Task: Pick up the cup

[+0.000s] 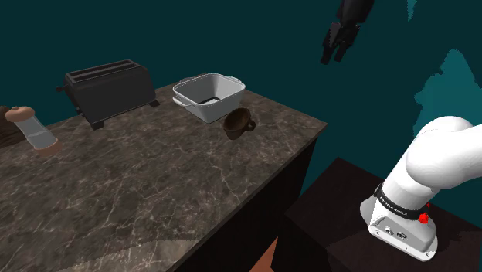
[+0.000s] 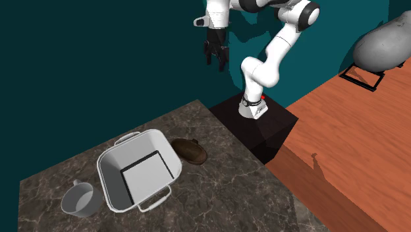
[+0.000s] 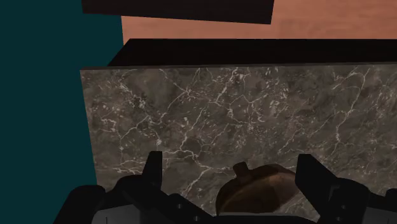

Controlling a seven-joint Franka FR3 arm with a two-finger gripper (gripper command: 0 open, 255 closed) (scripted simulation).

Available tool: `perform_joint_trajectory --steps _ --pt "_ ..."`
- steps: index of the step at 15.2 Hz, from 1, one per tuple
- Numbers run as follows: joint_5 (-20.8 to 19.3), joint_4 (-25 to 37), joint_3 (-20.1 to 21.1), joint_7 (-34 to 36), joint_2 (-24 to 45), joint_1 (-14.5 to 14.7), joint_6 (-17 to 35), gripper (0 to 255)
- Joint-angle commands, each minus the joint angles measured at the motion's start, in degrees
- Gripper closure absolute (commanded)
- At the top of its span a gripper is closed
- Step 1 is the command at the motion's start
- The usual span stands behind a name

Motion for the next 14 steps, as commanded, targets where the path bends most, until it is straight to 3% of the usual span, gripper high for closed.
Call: perform_joint_trajectory --steps 1,14 --pt "0.00 0.00 0.00 0.00 0.00 0.00 0.00 0" --pt "0.87 -8.10 3.27 -9.87 15.68 5.89 27.08 0"
